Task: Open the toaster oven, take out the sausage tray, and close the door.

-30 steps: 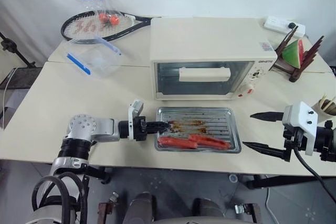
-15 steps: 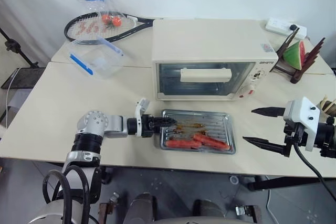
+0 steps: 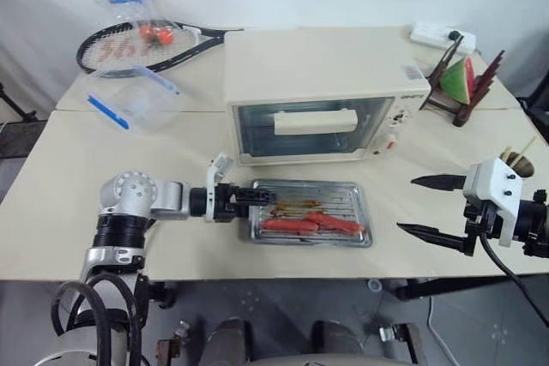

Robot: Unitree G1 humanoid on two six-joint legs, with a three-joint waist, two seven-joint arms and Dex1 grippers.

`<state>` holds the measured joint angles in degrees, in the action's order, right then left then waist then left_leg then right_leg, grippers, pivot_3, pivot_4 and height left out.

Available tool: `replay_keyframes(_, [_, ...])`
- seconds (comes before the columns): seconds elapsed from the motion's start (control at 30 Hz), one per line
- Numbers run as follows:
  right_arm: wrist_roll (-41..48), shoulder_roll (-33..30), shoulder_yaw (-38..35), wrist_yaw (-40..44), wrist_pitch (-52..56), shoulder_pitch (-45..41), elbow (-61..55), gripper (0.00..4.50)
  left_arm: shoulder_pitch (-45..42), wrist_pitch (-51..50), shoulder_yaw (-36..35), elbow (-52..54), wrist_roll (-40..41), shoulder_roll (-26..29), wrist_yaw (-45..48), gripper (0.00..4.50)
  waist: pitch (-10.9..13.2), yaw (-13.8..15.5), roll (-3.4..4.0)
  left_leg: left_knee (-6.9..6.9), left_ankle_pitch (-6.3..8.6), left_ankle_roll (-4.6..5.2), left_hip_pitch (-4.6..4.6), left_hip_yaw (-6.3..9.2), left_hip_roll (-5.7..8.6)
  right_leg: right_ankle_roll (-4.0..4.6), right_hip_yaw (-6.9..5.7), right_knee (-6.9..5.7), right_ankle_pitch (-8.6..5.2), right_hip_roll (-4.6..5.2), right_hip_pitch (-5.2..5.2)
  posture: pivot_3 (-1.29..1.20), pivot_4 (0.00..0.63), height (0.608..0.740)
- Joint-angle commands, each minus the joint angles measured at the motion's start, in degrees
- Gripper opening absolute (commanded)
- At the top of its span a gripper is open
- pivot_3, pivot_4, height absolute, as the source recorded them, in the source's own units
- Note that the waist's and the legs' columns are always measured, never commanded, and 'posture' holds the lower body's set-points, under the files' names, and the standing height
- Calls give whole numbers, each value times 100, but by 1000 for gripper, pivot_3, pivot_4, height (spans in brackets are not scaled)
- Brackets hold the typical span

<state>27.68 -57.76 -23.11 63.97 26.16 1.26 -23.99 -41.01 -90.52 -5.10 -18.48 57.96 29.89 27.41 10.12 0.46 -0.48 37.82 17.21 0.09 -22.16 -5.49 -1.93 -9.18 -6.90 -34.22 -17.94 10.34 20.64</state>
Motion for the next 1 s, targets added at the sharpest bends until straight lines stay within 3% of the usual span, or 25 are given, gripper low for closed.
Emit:
replay_keyframes(0.03, [-54, -139, -62, 89, -187, -40, 42, 4500, 333, -188, 134, 388, -543, 686, -171, 4483, 2, -59, -3, -3, 0, 0, -1, 0, -1, 1, 0, 1, 0, -1, 2, 0, 150, 740])
replay_keyframes(0.23, [-109, -175, 4, 237, -325, -111, 164, 4500, 530, -193, -96, 921, -434, 1300, -110, 4483, 5, -54, -7, -12, 0, -1, 1, 2, -2, 0, 9, 8, 0, 0, 8, 0, 150, 740])
replay_keyframes(0.3, [-133, -190, 88, 304, -411, -221, 275, 4500, 811, 278, -310, 1469, -466, 1663, 91, 4483, 9, -68, -15, -12, 1, -1, 0, 2, -2, 1, 9, 8, 0, 0, 9, 0, 150, 740])
replay_keyframes(0.37, [-162, -173, 209, 354, -494, -365, 427, 4500, 1235, 1474, -660, 1996, -636, 1760, 526, 4483, 12, -75, -19, -24, 2, -3, 0, 8, -5, 1, 30, 7, 0, -1, 28, 0, 150, 740])
replay_keyframes(0.47, [-185, -44, 426, 321, -587, -635, 687, 4500, 1814, 3782, -1283, 2365, -1045, 1330, 1433, 4483, 14, -44, -18, -31, 1, -4, -17, -6, -2, 1, 47, 5, 0, 1, 61, 0, 150, 740])
replay_keyframes(0.53, [-167, 81, 561, 257, -599, -774, 920, 4500, 2221, 5449, -1375, 2379, -1423, 1128, 2615, 4483, 14, 13, -18, -15, 1, -3, -46, -38, -2, 1, 32, 5, 0, 1, 75, 0, 150, 740])
replay_keyframes(0.6, [-184, 168, 647, 238, -651, -859, 1096, 4500, 2457, 6431, -1329, 2308, -1721, 1082, 3322, 4483, 14, 38, -19, -3, 1, -3, -66, -42, -3, 1, 27, 6, 0, 0, 90, 0, 150, 740])
replay_keyframes(0.7, [-293, 290, 798, 234, -834, -944, 1430, 4500, 2595, 6624, -1167, 2035, -2008, 1318, 3571, 4483, 15, 98, -17, 1, 4, 0, -79, -44, -2, 1, 21, 12, 0, 0, 96, 0, 150, 740])
replay_keyframes(0.87, [-780, 575, 1064, 35, -1627, -1123, 2026, 4500, 2874, 8488, -506, 630, -3252, 2038, 5123, 4483, 18, 71, -11, 8, 6, 6, -81, -48, -2, 0, 21, 6, 1, 1, 101, 0, 150, 740])
replay_keyframes(1.0, [-958, 614, 1088, 41, -2055, -1020, 2373, 4500, 2656, 8975, -184, -71, -3654, 2190, 5528, 4483, 19, 80, -9, 7, 7, 7, -92, -49, -3, -1, 19, 1, 1, 1, 114, 0, 150, 740])
